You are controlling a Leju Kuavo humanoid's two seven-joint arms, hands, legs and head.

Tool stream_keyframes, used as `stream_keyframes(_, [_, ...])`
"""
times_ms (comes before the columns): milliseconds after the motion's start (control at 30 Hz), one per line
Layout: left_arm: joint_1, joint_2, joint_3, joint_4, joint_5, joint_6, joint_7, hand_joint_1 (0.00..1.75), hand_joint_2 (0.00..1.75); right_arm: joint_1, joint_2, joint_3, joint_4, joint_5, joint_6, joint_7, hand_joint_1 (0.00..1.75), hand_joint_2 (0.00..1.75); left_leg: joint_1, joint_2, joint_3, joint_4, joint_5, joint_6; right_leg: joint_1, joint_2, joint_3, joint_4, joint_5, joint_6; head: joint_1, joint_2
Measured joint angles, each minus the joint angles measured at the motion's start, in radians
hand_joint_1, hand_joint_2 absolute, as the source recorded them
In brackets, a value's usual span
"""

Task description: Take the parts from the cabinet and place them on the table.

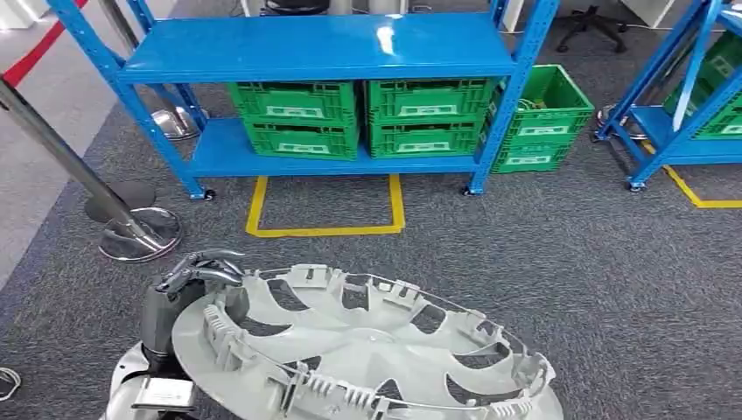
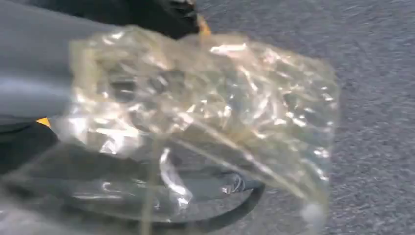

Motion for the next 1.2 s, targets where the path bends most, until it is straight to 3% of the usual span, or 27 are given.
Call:
stream_keyframes(33, [-0.003, -0.002, -0.001, 0.002, 0.000, 0.000, 0.000, 1.75, 1.75, 0.010, 0.001, -0.007, -0.013, 0.015, -0.005, 0.023, 0.00, 0.00, -0.001, 0.006, -0.003, 0.000, 0.004, -0.005, 0.001, 0.007, -0.009, 0.008, 0.002, -0.012, -0.004, 0.000])
stream_keyframes(133, [-0.004, -0.007, -0.003, 0.009, 0.000, 0.007, 0.000, 1.75, 1.75, 0.074, 0.022, -0.055, -0.117, 0.091, -0.013, 0.139, 0.00, 0.00, 0.001, 0.013, -0.004, 0.005, 0.003, -0.016, -0.002, 0.017, -0.021, 0.010, 0.010, -0.032, -0.002, 0.000])
stream_keyframes(167, [-0.005, -0.008, -0.003, 0.010, 0.000, 0.010, 0.000, 1.75, 1.75, 0.097, 0.029, -0.075, -0.161, 0.120, -0.011, 0.174, 0.00, 0.00, 0.005, -0.014, -0.013, 0.025, -0.025, -0.026, -0.002, 0.023, -0.019, 0.010, 0.013, -0.038, -0.006, 0.000])
stream_keyframes(200, [-0.004, -0.007, -0.003, 0.011, 0.000, 0.014, 0.000, 1.75, 1.75, 0.118, 0.041, -0.098, -0.207, 0.151, -0.007, 0.202, 0.00, 0.00, 0.009, -0.033, -0.034, 0.081, -0.071, -0.032, -0.002, 0.027, -0.024, 0.011, 0.018, -0.046, -0.007, 0.000])
stream_keyframes(267, [-0.002, -0.007, -0.003, 0.015, 0.001, 0.019, 0.000, 1.75, 1.75, 0.148, 0.064, -0.141, -0.279, 0.200, 0.007, 0.241, 0.00, 0.00, 0.011, -0.046, -0.099, 0.244, -0.154, -0.036, 0.001, 0.043, -0.038, 0.012, 0.026, -0.054, -0.007, 0.000])
stream_keyframes(300, [-0.001, -0.007, -0.003, 0.018, 0.001, 0.020, 0.000, 1.75, 1.75, 0.161, 0.076, -0.161, -0.306, 0.216, 0.013, 0.252, 0.00, 0.00, 0.011, -0.047, -0.120, 0.303, -0.173, -0.035, 0.003, 0.051, -0.043, 0.013, 0.029, -0.055, -0.007, 0.000])
stream_keyframes(333, [-0.001, -0.007, -0.003, 0.020, 0.001, 0.021, 0.000, 1.75, 1.75, 0.173, 0.088, -0.182, -0.334, 0.237, 0.023, 0.266, 0.00, 0.00, 0.010, -0.047, -0.120, 0.311, -0.166, -0.032, 0.005, 0.060, -0.046, 0.013, 0.032, -0.056, -0.007, 0.000])
stream_keyframes(367, [-0.001, -0.007, -0.003, 0.022, 0.001, 0.022, 0.000, 1.75, 1.75, 0.185, 0.100, -0.201, -0.358, 0.258, 0.034, 0.277, 0.00, 0.00, 0.010, -0.048, -0.101, 0.280, -0.137, -0.026, 0.008, 0.069, -0.049, 0.014, 0.035, -0.057, -0.007, 0.000])
stream_keyframes(400, [-0.001, -0.007, -0.003, 0.022, 0.001, 0.024, 0.000, 1.75, 1.75, 0.196, 0.114, -0.226, -0.388, 0.288, 0.049, 0.288, 0.00, 0.00, 0.008, -0.053, -0.063, 0.209, -0.093, -0.017, 0.012, 0.079, -0.049, 0.014, 0.037, -0.058, -0.007, 0.000])
stream_keyframes(433, [-0.001, -0.007, -0.003, 0.022, 0.001, 0.024, 0.000, 1.75, 1.75, 0.204, 0.126, -0.248, -0.411, 0.315, 0.061, 0.296, 0.00, 0.00, 0.005, -0.065, -0.018, 0.123, -0.049, -0.005, 0.016, 0.088, -0.049, 0.014, 0.040, -0.057, -0.007, 0.000])
stream_keyframes(467, [-0.001, -0.007, -0.003, 0.022, 0.001, 0.025, 0.000, 1.75, 1.75, 0.210, 0.141, -0.273, -0.435, 0.340, 0.073, 0.304, 0.00, 0.00, 0.000, -0.099, 0.022, 0.041, -0.019, 0.015, 0.014, 0.097, -0.051, 0.013, 0.043, -0.058, -0.007, 0.000])
stream_keyframes(500, [0.000, -0.006, -0.003, 0.022, 0.001, 0.026, 0.000, 1.75, 1.75, 0.213, 0.160, -0.297, -0.454, 0.359, 0.080, 0.311, 0.00, 0.00, 0.001, -0.120, 0.032, 0.021, -0.027, 0.030, 0.019, 0.102, -0.058, 0.017, 0.047, -0.053, 0.001, 0.000])
stream_keyframes(600, [0.000, -0.007, -0.003, 0.022, 0.000, 0.030, 0.001, 1.75, 1.75, 0.228, 0.185, -0.344, -0.495, 0.384, 0.093, 0.321, 0.00, 0.00, -0.007, -0.102, 0.028, 0.001, -0.024, 0.031, 0.007, 0.122, -0.076, 0.015, 0.062, -0.034, -0.004, 0.000])
stream_keyframes(633, [0.000, -0.008, -0.002, 0.022, 0.000, 0.031, 0.001, 1.75, 1.75, 0.233, 0.192, -0.358, -0.507, 0.391, 0.095, 0.324, 0.00, 0.00, 0.003, -0.091, 0.031, -0.020, -0.016, 0.027, 0.014, 0.126, -0.081, 0.012, 0.066, -0.027, -0.003, 0.000])
stream_keyframes(667, [0.000, -0.009, -0.002, 0.022, 0.000, 0.034, 0.001, 1.75, 1.75, 0.238, 0.193, -0.371, -0.517, 0.400, 0.102, 0.328, 0.00, 0.00, 0.009, -0.077, 0.031, -0.031, -0.007, 0.018, 0.012, 0.097, -0.098, 0.028, 0.048, -0.027, -0.004, 0.000])
stream_keyframes(700, [0.001, -0.010, -0.002, 0.022, 0.000, 0.035, 0.002, 1.75, 1.75, 0.240, 0.203, -0.386, -0.532, 0.418, 0.114, 0.333, 0.00, 0.00, 0.010, -0.073, 0.028, -0.032, -0.004, 0.023, 0.012, 0.073, -0.115, 0.071, 0.011, -0.023, 0.004, 0.000])
stream_keyframes(800, [0.007, -0.011, 0.001, 0.024, 0.001, 0.039, 0.010, 1.75, 1.75, 0.240, 0.224, -0.444, -0.567, 0.487, 0.154, 0.340, 0.00, 0.00, 0.009, -0.039, 0.019, -0.030, 0.000, 0.020, 0.002, 0.050, -0.206, 0.295, -0.096, -0.006, 0.006, 0.000])
stream_keyframes(833, [0.008, -0.011, 0.002, 0.026, 0.000, 0.040, 0.011, 1.75, 1.75, 0.241, 0.231, -0.461, -0.574, 0.498, 0.162, 0.340, 0.00, 0.00, 0.009, -0.031, 0.017, -0.029, 0.001, 0.017, 0.001, 0.049, -0.212, 0.320, -0.097, -0.001, 0.005, 0.000])
stream_keyframes(867, [0.009, -0.011, 0.002, 0.028, 0.000, 0.040, 0.012, 1.75, 1.75, 0.243, 0.237, -0.481, -0.581, 0.508, 0.170, 0.340, 0.00, 0.00, 0.009, -0.020, 0.017, -0.028, 0.002, 0.016, -0.001, 0.046, -0.190, 0.293, -0.075, 0.002, 0.006, 0.000])
stream_keyframes(900, [0.009, -0.012, 0.002, 0.030, 0.001, 0.041, 0.013, 1.75, 1.75, 0.243, 0.243, -0.498, -0.589, 0.515, 0.175, 0.339, 0.00, 0.00, 0.010, -0.011, 0.017, -0.027, 0.001, 0.015, -0.002, 0.040, -0.148, 0.226, -0.040, 0.004, 0.005, 0.000])
stream_keyframes(933, [0.009, -0.012, 0.002, 0.030, 0.001, 0.041, 0.015, 1.75, 1.75, 0.243, 0.248, -0.511, -0.595, 0.523, 0.180, 0.338, 0.00, 0.00, 0.011, -0.003, 0.017, -0.024, 0.000, 0.012, -0.004, 0.030, -0.089, 0.126, 0.001, 0.004, 0.006, 0.000])
stream_keyframes(967, [0.008, -0.012, 0.002, 0.031, 0.001, 0.042, 0.018, 1.75, 1.75, 0.242, 0.253, -0.524, -0.602, 0.532, 0.186, 0.337, 0.00, 0.00, 0.010, 0.002, 0.017, -0.017, -0.003, 0.006, -0.005, 0.003, -0.037, 0.040, 0.023, 0.006, 0.006, 0.000])
stream_keyframes(1000, [0.009, -0.012, 0.002, 0.030, 0.001, 0.042, 0.018, 1.75, 1.75, 0.236, 0.266, -0.536, -0.606, 0.545, 0.197, 0.336, 0.00, 0.00, 0.000, 0.010, 0.014, -0.011, -0.007, -0.002, 0.004, -0.022, -0.028, 0.014, -0.001, -0.001, 0.008, 0.000])
stream_keyframes(1033, [0.008, -0.012, 0.002, 0.031, 0.001, 0.042, 0.020, 1.75, 1.75, 0.233, 0.270, -0.549, -0.613, 0.557, 0.204, 0.335, 0.00, 0.00, -0.001, 0.013, 0.012, -0.005, -0.009, -0.007, 0.001, -0.004, -0.023, 0.015, 0.009, -0.018, 0.003, 0.000])
stream_keyframes(1133, [0.008, -0.013, 0.001, 0.031, 0.001, 0.045, 0.021, 1.75, 1.75, 0.234, 0.289, -0.593, -0.622, 0.583, 0.223, 0.334, 0.00, 0.00, 0.001, 0.029, 0.013, -0.004, -0.005, -0.013, 0.003, 0.013, -0.035, 0.020, 0.012, -0.031, 0.003, 0.000])
stream_keyframes(1167, [0.007, -0.013, 0.001, 0.031, 0.002, 0.045, 0.020, 1.75, 1.75, 0.233, 0.294, -0.603, -0.624, 0.589, 0.228, 0.333, 0.00, 0.00, 0.006, 0.012, 0.009, 0.008, -0.021, -0.023, -0.002, 0.018, -0.031, 0.015, 0.018, -0.040, 0.002, 0.000])
stream_keyframes(1200, [0.007, -0.013, 0.001, 0.031, 0.001, 0.046, 0.021, 1.75, 1.75, 0.232, 0.299, -0.613, -0.629, 0.592, 0.230, 0.334, 0.00, 0.00, 0.008, -0.026, -0.006, 0.046, -0.058, -0.030, -0.002, 0.026, -0.035, 0.015, 0.021, -0.045, -0.001, 0.000])
